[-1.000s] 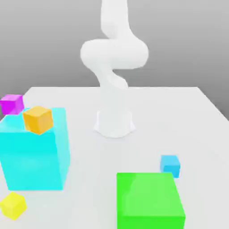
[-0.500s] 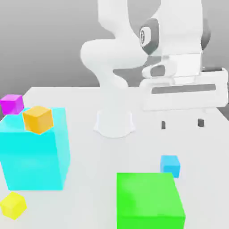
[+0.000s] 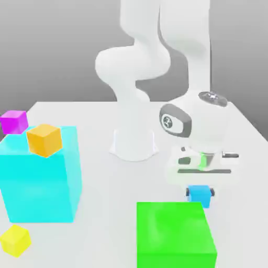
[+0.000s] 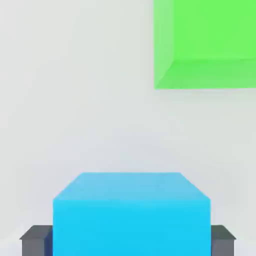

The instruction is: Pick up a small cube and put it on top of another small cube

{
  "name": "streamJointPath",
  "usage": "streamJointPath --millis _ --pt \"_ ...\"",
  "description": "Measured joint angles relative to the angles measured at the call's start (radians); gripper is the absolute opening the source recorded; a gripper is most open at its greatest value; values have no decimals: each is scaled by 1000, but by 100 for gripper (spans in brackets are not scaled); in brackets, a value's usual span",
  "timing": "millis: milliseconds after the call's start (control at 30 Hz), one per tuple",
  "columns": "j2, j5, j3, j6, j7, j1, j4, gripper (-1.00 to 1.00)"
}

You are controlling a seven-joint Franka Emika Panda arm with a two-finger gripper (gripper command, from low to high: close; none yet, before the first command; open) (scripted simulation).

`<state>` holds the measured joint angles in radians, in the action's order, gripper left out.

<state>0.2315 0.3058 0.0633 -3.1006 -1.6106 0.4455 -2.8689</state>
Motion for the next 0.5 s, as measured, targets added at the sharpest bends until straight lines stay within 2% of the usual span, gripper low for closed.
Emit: streamJointPath --millis 67,133,233,367,500 --pt "13 7 -19 -11 -6 17 2 -100" --pt "-22 -22 19 17 16 -13 -4 -100" --pt "-120 -156 114 95 114 -73 -24 -100" --pt "-258 -320 137 206 238 -47 -50 -100" --pt "-331 -291 63 340 354 -130 21 -100"
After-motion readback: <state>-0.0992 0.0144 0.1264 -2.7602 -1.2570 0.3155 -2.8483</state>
